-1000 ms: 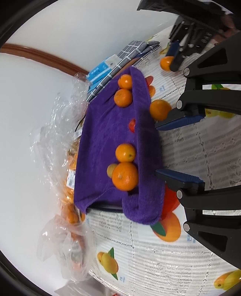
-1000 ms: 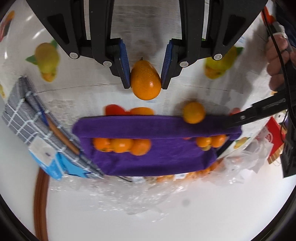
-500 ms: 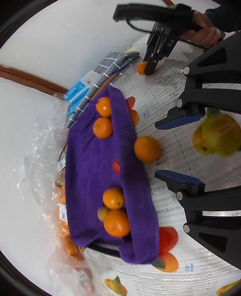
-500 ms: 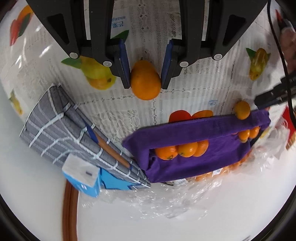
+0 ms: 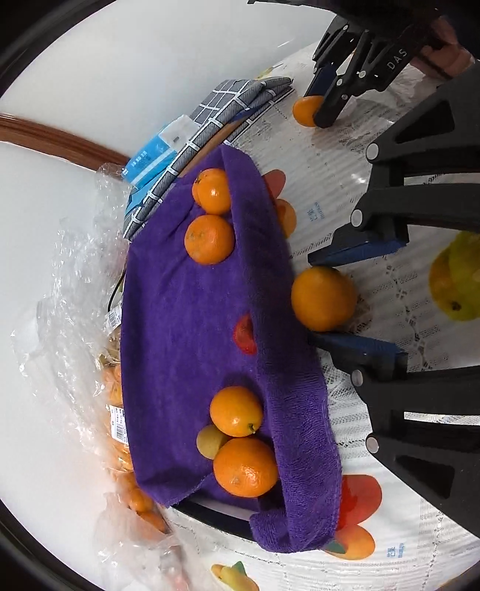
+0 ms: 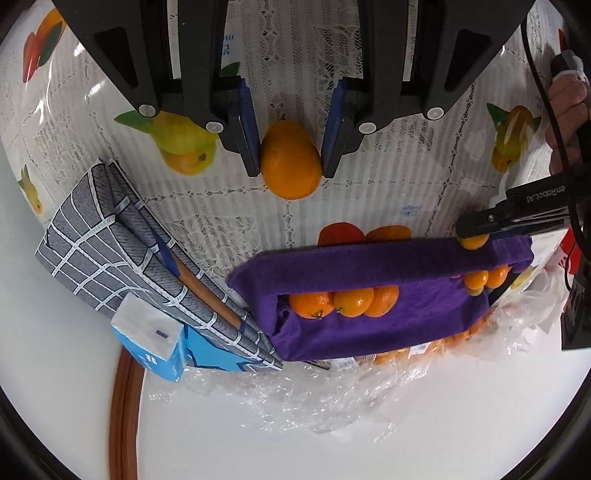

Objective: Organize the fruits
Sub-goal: 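Grasp an orange with the left tool while the right tool holds its orange, then carry both oranges over the purple towel with both tools, then open both tools to release the oranges onto the purple towel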

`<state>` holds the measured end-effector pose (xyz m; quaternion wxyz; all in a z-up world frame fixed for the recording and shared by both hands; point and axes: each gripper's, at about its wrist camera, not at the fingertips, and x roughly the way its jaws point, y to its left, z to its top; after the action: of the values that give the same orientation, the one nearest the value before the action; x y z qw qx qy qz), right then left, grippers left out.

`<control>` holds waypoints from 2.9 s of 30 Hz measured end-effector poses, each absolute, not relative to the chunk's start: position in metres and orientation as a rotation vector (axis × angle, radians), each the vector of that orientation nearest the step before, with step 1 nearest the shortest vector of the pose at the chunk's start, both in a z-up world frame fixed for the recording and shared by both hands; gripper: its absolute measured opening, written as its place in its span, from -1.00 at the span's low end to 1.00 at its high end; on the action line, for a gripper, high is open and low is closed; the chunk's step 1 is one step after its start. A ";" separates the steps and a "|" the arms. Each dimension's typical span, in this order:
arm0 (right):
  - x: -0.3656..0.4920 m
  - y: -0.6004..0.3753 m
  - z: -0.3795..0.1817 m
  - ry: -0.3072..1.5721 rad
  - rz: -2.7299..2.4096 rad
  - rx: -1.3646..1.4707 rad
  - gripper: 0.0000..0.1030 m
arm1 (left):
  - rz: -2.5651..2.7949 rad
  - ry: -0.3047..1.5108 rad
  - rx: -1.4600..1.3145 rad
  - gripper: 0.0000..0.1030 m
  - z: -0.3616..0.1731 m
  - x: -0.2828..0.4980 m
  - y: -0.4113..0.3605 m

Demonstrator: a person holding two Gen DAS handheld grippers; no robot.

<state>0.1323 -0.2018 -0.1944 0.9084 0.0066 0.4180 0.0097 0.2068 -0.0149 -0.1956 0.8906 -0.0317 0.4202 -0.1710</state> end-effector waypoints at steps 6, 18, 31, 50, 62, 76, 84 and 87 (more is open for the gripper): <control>0.132 -0.204 -0.194 0.856 0.016 0.034 -0.36 | -0.422 0.817 -0.106 -0.35 -0.186 0.198 -0.014; 0.129 -0.214 -0.192 0.832 0.003 0.090 -0.36 | -0.512 0.738 -0.126 -0.35 -0.170 0.180 -0.020; 0.133 -0.212 -0.183 0.802 -0.021 0.102 -0.36 | -0.419 0.682 -0.181 -0.35 -0.158 0.184 0.006; 0.213 -0.197 -0.142 0.733 0.036 0.063 -0.36 | -0.252 0.690 -0.275 -0.35 -0.135 0.231 0.057; 0.275 -0.178 -0.157 0.725 0.118 0.035 -0.36 | -0.238 0.759 -0.256 -0.35 -0.161 0.275 0.014; 0.283 -0.172 -0.183 0.754 0.138 0.013 -0.36 | -0.227 0.758 -0.199 -0.35 -0.178 0.275 0.003; 0.280 -0.176 -0.182 0.754 0.140 0.032 -0.34 | -0.240 0.761 -0.173 -0.32 -0.176 0.273 -0.002; 0.277 -0.175 -0.180 0.747 0.136 0.027 -0.23 | -0.234 0.753 -0.175 -0.25 -0.171 0.270 0.000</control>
<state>0.2771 -0.1752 -0.1803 0.9286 0.0132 0.3647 0.0666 0.2701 -0.0003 -0.1714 0.9196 -0.0851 0.3663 -0.1139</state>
